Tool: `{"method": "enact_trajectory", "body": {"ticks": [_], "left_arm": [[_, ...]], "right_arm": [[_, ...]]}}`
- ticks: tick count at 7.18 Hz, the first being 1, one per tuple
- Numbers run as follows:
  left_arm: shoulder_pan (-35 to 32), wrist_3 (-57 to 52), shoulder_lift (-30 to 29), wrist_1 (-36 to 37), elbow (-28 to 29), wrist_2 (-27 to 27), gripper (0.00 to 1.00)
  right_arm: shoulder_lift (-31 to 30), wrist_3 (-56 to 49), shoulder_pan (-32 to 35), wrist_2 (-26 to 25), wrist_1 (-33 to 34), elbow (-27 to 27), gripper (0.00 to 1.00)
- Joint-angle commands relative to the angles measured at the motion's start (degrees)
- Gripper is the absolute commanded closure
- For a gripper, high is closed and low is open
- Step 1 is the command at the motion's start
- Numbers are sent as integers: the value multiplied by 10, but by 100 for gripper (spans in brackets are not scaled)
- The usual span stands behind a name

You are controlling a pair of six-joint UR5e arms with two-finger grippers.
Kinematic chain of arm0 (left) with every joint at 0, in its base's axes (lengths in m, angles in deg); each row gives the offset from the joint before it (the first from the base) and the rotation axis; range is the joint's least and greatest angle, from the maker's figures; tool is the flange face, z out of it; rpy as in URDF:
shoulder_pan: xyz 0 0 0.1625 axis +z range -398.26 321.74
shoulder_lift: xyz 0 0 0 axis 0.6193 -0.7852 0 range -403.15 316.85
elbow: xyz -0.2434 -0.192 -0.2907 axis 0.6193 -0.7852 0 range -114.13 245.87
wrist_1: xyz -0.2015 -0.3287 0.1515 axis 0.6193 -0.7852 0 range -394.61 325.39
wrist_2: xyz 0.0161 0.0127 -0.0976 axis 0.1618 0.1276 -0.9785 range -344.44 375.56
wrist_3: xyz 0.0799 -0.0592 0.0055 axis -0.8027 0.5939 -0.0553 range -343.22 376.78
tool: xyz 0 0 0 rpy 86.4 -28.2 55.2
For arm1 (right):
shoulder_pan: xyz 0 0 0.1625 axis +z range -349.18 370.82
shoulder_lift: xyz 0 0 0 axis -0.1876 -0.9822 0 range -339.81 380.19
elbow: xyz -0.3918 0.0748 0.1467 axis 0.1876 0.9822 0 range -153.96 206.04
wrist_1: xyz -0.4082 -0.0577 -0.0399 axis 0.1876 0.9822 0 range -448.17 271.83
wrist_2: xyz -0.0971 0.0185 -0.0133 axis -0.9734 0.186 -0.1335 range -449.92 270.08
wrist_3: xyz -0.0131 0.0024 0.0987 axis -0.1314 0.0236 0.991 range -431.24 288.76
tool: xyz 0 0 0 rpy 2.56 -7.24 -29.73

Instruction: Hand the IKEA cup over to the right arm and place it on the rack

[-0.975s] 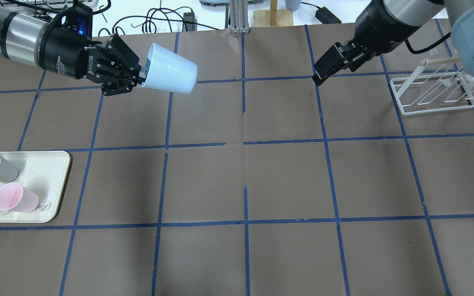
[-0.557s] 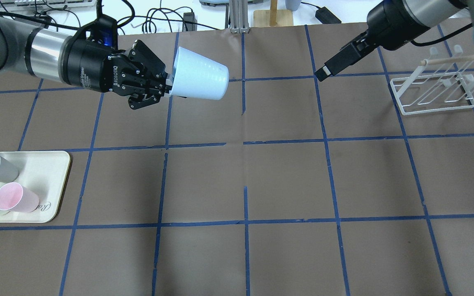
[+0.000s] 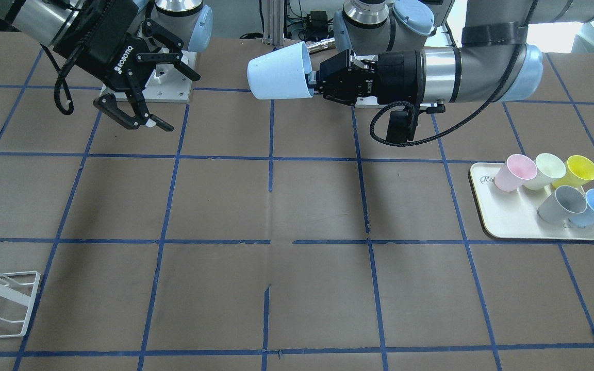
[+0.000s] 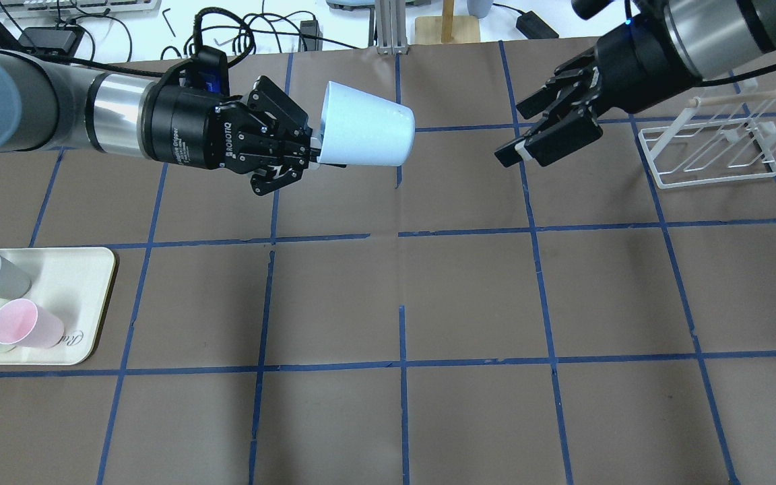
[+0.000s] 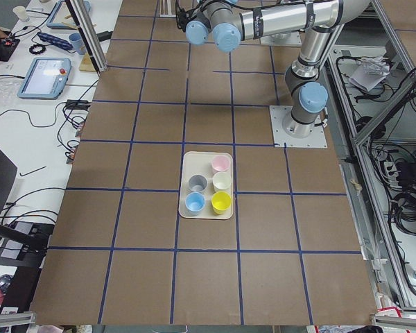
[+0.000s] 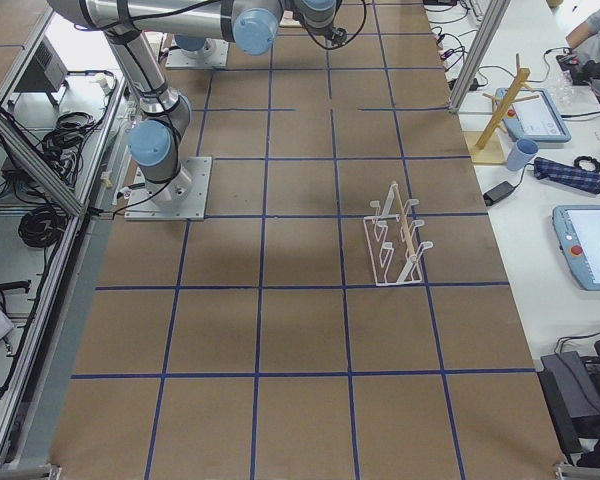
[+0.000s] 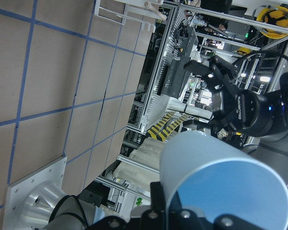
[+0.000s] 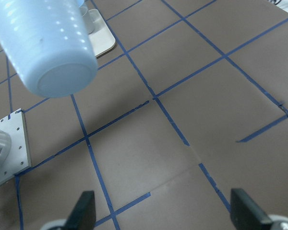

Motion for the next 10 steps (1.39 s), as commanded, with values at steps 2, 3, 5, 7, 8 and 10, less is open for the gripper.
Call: {"method": "enact_trajectory", "body": {"ticks": [2, 3, 5, 7, 8, 10], "left_arm": [[-9, 1, -10, -27, -3, -18, 100], [-10, 2, -10, -42, -7, -32, 100], [-21, 1, -10, -42, -12, -35, 100], [-23, 1, -9, -45, -12, -47, 100], [-23, 1, -8, -45, -12, -47, 100], [-23, 1, -8, -45, -12, -47, 100]], "right_arm": [[-49, -75, 2, 101, -15, -36, 0], [-55, -107, 2, 104, -15, -37, 0], [-74, -164, 3, 171, -14, -68, 0], [-76, -196, 3, 191, -12, -69, 1], [-75, -196, 5, 193, -10, -70, 1], [-64, -190, 7, 220, -5, -65, 0]]}}
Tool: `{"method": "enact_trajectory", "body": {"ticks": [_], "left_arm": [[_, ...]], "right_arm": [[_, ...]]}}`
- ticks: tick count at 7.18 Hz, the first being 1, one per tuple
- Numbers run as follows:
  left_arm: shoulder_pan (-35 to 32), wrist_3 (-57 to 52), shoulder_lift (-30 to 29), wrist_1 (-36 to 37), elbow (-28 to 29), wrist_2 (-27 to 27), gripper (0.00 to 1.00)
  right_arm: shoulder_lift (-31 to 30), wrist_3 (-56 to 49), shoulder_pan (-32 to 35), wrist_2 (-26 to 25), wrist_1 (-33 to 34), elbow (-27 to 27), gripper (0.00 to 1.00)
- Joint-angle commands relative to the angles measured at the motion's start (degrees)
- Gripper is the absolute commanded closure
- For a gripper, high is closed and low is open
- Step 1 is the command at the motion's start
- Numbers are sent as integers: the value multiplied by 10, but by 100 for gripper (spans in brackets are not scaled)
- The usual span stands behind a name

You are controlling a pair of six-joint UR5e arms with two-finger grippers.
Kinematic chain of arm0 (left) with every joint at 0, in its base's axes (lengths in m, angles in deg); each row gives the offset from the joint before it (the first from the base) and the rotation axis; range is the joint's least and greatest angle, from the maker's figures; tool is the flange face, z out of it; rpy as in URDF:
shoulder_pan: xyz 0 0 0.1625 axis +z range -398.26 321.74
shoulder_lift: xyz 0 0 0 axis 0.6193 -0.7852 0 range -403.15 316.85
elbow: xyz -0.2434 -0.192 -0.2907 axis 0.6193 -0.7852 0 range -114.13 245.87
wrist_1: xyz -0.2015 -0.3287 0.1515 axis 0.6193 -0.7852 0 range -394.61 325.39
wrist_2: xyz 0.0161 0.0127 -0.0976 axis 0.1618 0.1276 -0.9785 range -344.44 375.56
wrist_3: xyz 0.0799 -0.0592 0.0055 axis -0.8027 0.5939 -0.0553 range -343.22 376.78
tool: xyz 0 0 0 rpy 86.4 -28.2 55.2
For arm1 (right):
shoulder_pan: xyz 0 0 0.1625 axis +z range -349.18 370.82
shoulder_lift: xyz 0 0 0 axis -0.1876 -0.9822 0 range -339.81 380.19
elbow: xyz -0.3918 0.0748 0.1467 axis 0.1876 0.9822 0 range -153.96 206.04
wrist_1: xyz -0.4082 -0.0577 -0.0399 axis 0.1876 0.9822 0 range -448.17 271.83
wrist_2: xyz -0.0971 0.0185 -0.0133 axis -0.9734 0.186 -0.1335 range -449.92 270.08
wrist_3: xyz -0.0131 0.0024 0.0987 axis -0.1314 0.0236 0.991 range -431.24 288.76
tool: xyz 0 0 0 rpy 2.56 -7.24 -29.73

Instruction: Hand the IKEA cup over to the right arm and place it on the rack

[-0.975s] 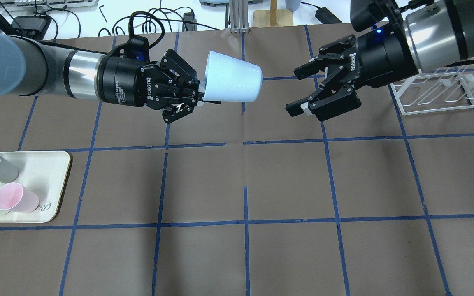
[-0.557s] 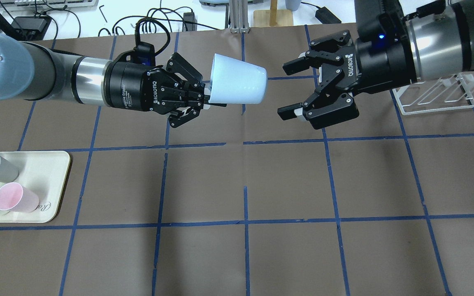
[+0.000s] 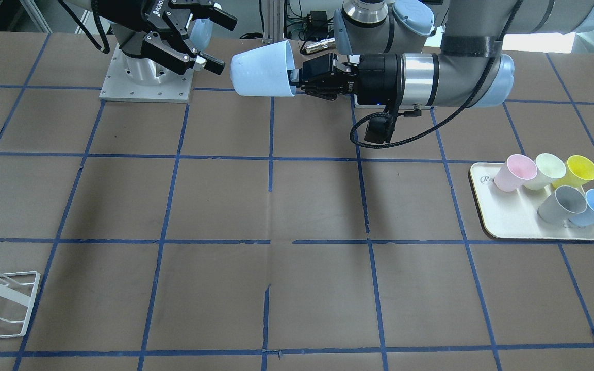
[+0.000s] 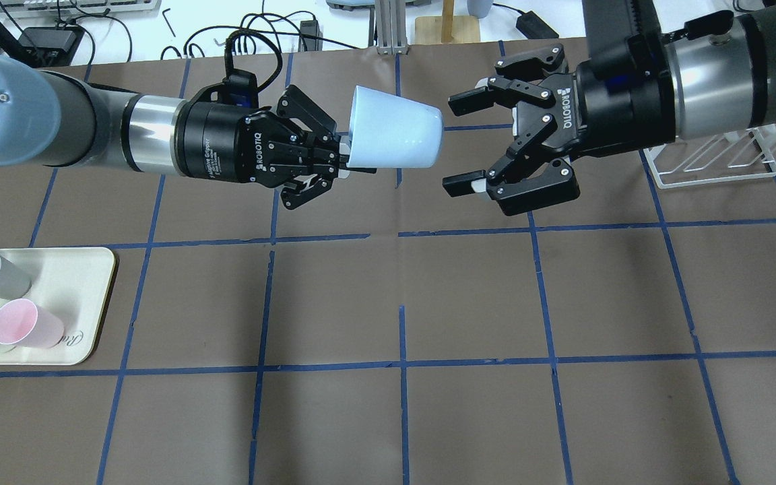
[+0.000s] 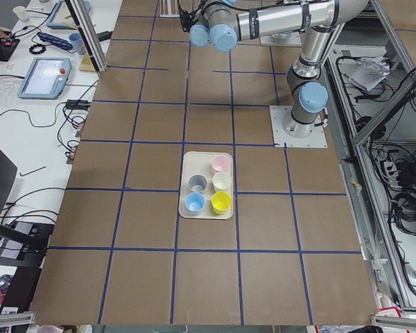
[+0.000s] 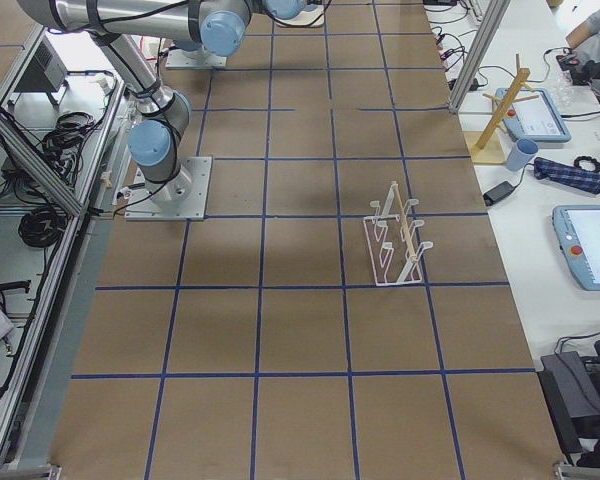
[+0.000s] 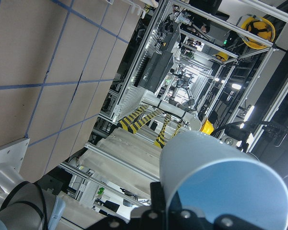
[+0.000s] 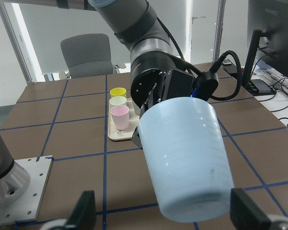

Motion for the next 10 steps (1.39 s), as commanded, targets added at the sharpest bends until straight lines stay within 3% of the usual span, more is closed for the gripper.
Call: {"method": "enact_trajectory", "body": {"ticks": [1, 3, 7, 10], "left_arm": [[0, 0, 0, 0, 0, 0, 100], [0, 0, 0, 0, 0, 0, 100], [0, 0, 0, 0, 0, 0, 100], [0, 0, 3, -5, 0, 0, 100]], "right_arm": [[12, 3, 2, 21, 5, 4, 0], [16, 9, 2, 21, 8, 4, 0], [46, 84, 33, 22, 92, 3, 0], [60, 85, 37, 22, 95, 3, 0]]}}
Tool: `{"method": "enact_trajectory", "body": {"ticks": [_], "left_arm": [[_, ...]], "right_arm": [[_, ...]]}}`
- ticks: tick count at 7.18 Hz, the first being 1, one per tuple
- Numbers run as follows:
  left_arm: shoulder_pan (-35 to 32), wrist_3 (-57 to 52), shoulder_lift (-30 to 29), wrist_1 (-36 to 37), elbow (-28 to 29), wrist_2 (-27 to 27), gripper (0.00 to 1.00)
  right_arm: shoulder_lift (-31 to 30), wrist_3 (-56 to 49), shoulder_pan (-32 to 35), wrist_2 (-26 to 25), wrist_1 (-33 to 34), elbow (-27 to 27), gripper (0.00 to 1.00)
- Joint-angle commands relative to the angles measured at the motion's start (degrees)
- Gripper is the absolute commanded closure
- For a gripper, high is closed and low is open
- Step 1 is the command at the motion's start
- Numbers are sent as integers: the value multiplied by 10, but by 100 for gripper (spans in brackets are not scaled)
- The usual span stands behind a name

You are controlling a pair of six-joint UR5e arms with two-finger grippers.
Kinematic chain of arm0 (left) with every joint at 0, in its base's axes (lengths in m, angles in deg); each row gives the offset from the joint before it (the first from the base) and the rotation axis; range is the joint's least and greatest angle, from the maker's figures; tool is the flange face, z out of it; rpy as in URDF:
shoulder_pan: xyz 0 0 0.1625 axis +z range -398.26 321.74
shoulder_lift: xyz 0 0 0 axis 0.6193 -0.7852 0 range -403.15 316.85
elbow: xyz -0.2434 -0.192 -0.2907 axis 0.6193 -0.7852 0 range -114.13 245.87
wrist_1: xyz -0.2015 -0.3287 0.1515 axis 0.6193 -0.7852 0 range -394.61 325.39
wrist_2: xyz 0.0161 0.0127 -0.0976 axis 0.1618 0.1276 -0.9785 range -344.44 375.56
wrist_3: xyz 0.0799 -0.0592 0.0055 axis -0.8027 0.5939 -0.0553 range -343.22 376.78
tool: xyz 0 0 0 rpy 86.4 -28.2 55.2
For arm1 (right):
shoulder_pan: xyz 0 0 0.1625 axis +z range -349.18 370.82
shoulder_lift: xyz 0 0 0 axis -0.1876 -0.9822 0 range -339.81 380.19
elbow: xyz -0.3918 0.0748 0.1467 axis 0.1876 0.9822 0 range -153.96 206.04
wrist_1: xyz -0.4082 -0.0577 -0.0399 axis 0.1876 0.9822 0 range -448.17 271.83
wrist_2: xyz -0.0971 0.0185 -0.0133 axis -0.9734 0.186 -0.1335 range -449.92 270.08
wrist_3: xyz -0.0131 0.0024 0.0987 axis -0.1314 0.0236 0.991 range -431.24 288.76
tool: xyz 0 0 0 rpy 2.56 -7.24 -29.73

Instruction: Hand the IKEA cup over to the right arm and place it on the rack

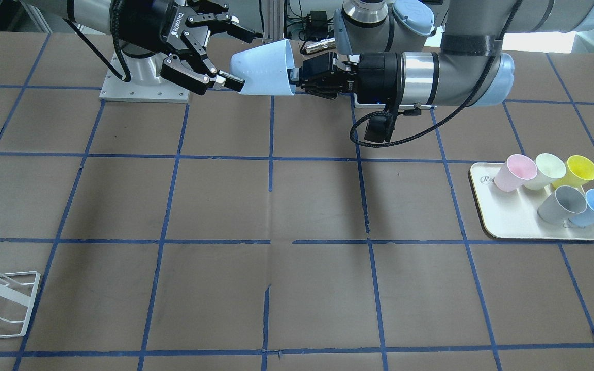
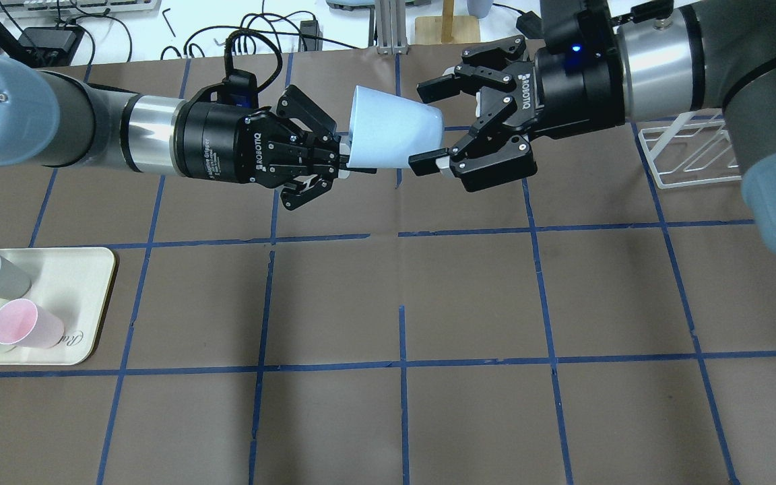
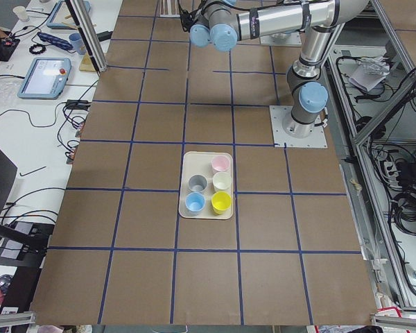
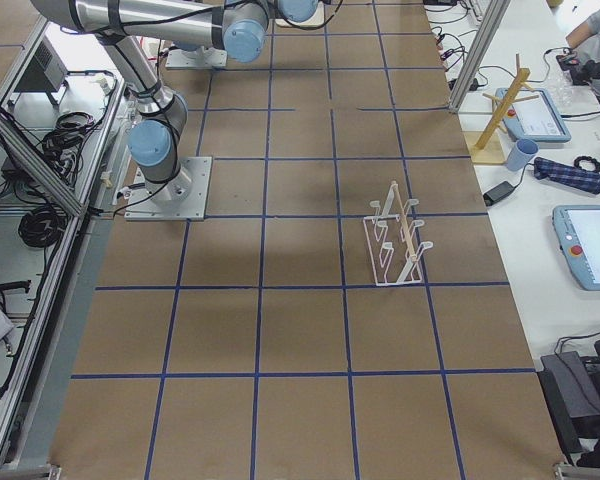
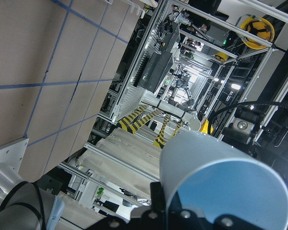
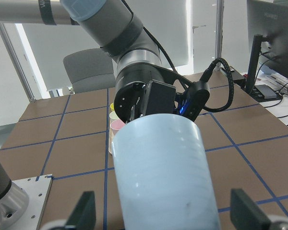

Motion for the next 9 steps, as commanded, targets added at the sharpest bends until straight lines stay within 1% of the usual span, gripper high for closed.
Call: {"method": "enact_trajectory", "body": {"ticks": [1, 2, 5, 6, 7, 8, 9], "left_arm": [[0, 0, 1, -1, 0, 0, 100], [0, 0, 1, -1, 0, 0, 100], [0, 0, 1, -1, 0, 0, 100], [0, 0, 1, -1, 0, 0, 100], [0, 0, 1, -1, 0, 0, 100], [0, 0, 1, -1, -1, 0, 100], [1, 1, 0, -1, -1, 0, 100]], "right_arm": [[17, -3, 1, 0, 2, 0, 0], [18, 5, 1, 0, 17, -2, 0], [18, 29, 11, -1, 17, -7, 0], [19, 40, 11, -1, 17, -7, 5], [19, 40, 11, -1, 17, -7, 17], [18, 39, 11, -2, 18, -7, 36], [18, 39, 11, -2, 18, -8, 43]]}}
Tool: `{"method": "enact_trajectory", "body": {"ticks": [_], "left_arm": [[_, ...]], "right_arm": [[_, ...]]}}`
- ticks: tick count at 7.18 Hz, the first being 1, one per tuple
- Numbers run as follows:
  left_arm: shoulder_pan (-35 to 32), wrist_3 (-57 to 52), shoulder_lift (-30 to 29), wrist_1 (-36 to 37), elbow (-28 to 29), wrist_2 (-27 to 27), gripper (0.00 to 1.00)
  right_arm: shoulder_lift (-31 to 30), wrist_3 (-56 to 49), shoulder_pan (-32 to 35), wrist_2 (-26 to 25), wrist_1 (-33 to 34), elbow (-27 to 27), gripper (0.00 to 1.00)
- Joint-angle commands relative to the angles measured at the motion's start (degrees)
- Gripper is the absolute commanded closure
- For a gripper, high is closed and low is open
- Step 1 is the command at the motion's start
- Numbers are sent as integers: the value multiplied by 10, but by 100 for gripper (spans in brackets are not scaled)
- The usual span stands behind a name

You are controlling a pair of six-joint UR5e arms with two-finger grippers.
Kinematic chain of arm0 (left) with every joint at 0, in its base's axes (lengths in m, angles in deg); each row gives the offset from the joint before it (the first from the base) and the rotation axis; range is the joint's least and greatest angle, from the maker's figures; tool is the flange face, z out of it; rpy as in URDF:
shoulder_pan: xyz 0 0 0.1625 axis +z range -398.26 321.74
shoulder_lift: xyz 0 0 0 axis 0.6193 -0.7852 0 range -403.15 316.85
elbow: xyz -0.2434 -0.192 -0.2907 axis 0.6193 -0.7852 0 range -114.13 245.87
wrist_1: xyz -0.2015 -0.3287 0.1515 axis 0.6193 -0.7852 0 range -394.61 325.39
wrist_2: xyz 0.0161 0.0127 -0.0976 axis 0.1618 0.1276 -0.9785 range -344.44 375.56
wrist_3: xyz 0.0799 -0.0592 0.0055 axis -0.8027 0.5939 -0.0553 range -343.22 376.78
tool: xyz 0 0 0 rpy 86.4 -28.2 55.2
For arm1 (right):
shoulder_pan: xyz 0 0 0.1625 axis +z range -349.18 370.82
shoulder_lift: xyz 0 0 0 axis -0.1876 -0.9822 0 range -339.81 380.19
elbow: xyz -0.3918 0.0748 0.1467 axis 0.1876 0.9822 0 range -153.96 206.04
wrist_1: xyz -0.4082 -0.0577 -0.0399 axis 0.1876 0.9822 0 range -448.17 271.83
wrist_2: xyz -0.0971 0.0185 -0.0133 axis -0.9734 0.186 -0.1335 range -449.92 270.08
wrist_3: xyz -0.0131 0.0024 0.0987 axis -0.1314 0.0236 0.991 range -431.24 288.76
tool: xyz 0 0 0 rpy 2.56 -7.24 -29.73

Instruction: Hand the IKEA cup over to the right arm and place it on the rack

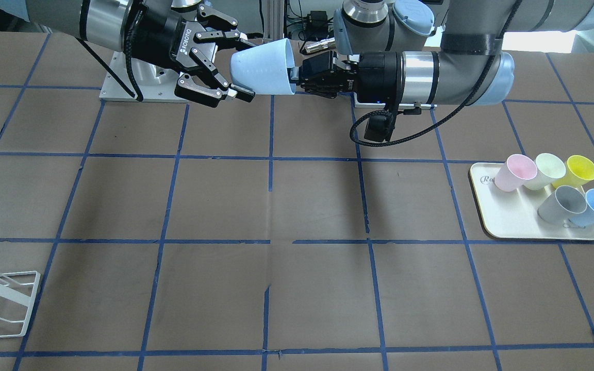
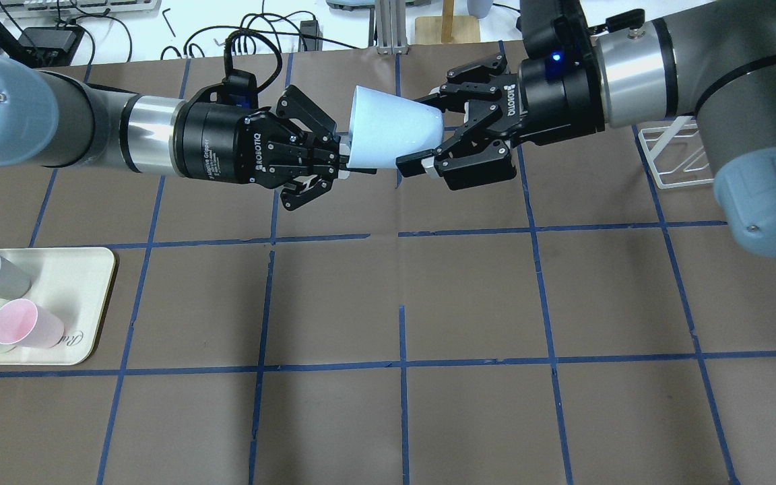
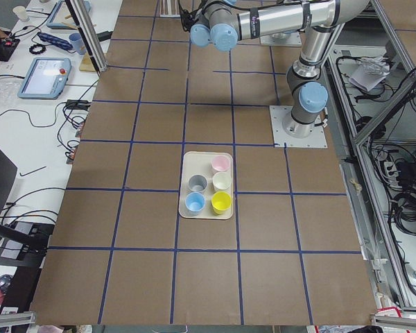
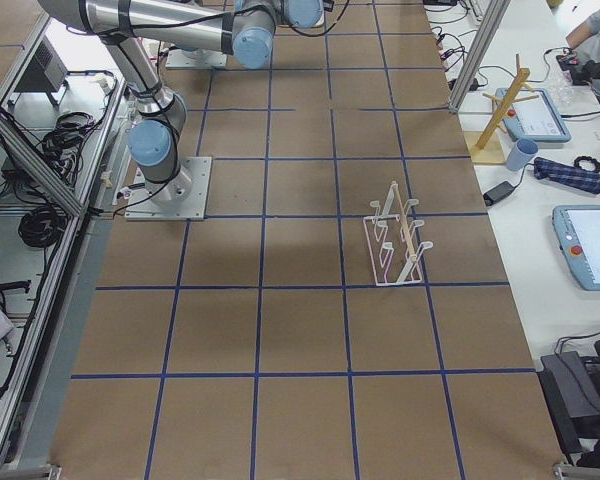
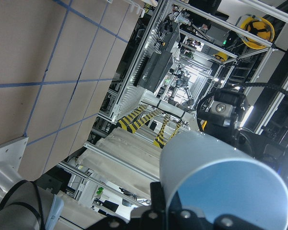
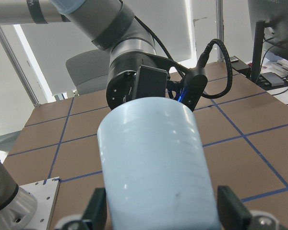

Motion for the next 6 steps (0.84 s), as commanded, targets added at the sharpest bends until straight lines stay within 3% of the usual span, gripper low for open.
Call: {"method": "enact_trajectory", "body": {"ticks": [1, 2, 3, 4, 5, 6], "left_arm": [[2, 1, 1, 0, 1, 0, 100], [2, 2, 3, 0, 0, 0, 82], [2, 4, 5, 0, 0, 0, 51], [4, 4, 5, -3, 1, 0, 9], [7, 4, 5, -4, 1, 1, 0], [12, 5, 5, -4, 1, 3, 0]], "right_arm": [[0, 2, 0, 1, 0, 0, 55], [-2, 3, 0, 1, -1, 0, 65], [-4, 7, 0, 1, -1, 0, 70], [-4, 8, 0, 1, -1, 0, 71], [-6, 9, 0, 1, -1, 0, 72], [-6, 26, 0, 1, 0, 1, 72]]}}
